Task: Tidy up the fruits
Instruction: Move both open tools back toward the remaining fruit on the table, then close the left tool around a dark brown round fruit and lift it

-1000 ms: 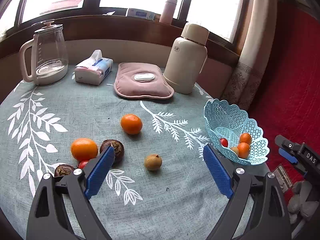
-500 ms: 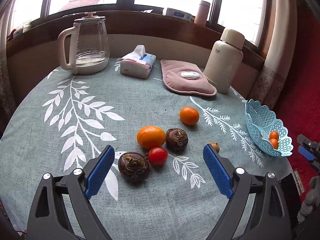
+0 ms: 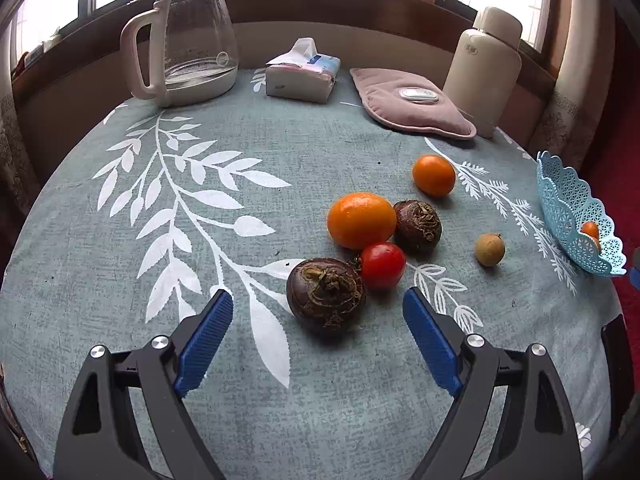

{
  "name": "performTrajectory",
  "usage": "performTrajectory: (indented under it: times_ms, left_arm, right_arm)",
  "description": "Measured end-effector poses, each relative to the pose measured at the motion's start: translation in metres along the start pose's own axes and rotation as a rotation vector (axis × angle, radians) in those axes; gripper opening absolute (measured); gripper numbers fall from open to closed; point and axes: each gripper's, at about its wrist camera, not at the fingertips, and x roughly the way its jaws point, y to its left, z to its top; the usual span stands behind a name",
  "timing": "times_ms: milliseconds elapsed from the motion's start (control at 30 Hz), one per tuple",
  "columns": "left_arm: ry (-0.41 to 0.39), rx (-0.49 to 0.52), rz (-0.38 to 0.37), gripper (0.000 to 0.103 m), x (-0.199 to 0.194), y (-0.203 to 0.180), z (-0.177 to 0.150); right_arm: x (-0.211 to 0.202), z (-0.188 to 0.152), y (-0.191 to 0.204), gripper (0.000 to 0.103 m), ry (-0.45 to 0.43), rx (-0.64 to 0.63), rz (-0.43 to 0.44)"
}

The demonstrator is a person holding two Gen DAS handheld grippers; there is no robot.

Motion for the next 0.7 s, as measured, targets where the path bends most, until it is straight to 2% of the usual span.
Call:
performTrajectory:
  times_ms: [133, 200, 233, 400, 567, 700]
  left_arm:
    - [0.027, 0.013, 0.0, 0.07, 0.011, 0.001, 0.001]
    - [0.023, 0.017, 0.002, 0.067, 0.012, 0.001, 0.002]
    - [0.021, 0.02, -0.004, 0.06, 0.012, 0.001, 0.002]
    - [0.009, 0.031, -0.035, 0.044, 0.011, 0.001, 0.002]
    - [-0.013, -0.008, -0.065, 0.044, 0.006, 0.008, 0.001]
    - [-0.069, -0.046, -0.033, 0.044, -0.005, 0.016, 0.0]
  right_arm:
    - [0.004, -0.002, 0.003, 0.071, 0.011, 0.001, 0.0]
    - [0.006, -0.003, 0.005, 0.071, 0.017, 0.001, 0.001]
    - [0.007, -0.003, 0.007, 0.071, 0.02, 0.001, 0.001]
    - [0.014, -0.006, 0.018, 0.071, 0.039, -0.012, 0.014]
    - [0.021, -0.01, 0.036, 0.071, 0.06, -0.051, 0.031]
    - [0.03, -0.014, 0.056, 0.071, 0.087, -0.088, 0.048]
